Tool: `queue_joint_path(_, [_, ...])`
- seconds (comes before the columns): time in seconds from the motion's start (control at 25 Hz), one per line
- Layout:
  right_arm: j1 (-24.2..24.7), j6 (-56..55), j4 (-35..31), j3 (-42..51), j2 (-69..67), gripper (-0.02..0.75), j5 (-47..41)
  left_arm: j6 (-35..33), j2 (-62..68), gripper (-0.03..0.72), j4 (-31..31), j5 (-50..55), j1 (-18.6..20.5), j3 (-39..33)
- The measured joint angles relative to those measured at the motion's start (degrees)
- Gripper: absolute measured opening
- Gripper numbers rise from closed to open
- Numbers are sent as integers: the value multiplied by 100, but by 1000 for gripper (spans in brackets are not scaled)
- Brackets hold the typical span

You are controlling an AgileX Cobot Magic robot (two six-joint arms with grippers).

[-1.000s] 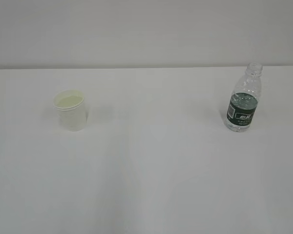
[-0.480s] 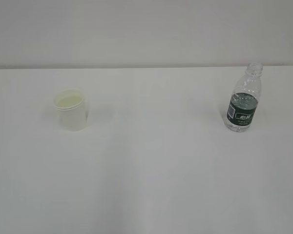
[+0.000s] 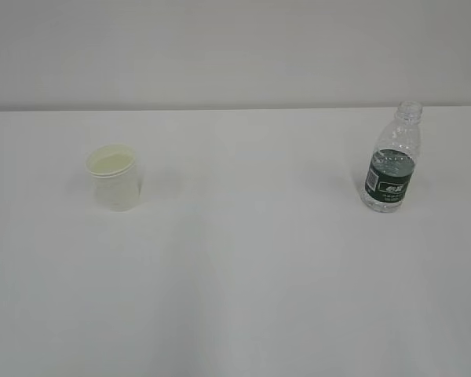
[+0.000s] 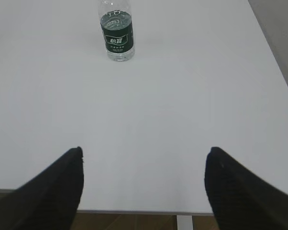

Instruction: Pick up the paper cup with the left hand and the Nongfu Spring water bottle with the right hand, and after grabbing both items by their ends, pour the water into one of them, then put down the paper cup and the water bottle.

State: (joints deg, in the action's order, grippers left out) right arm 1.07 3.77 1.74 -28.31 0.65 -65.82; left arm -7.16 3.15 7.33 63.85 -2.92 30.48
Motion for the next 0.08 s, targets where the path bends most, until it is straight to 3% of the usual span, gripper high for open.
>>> queue_joint_path(0.08, [0, 0, 0, 0, 0, 588, 0, 0, 0, 450, 0, 0, 0, 0])
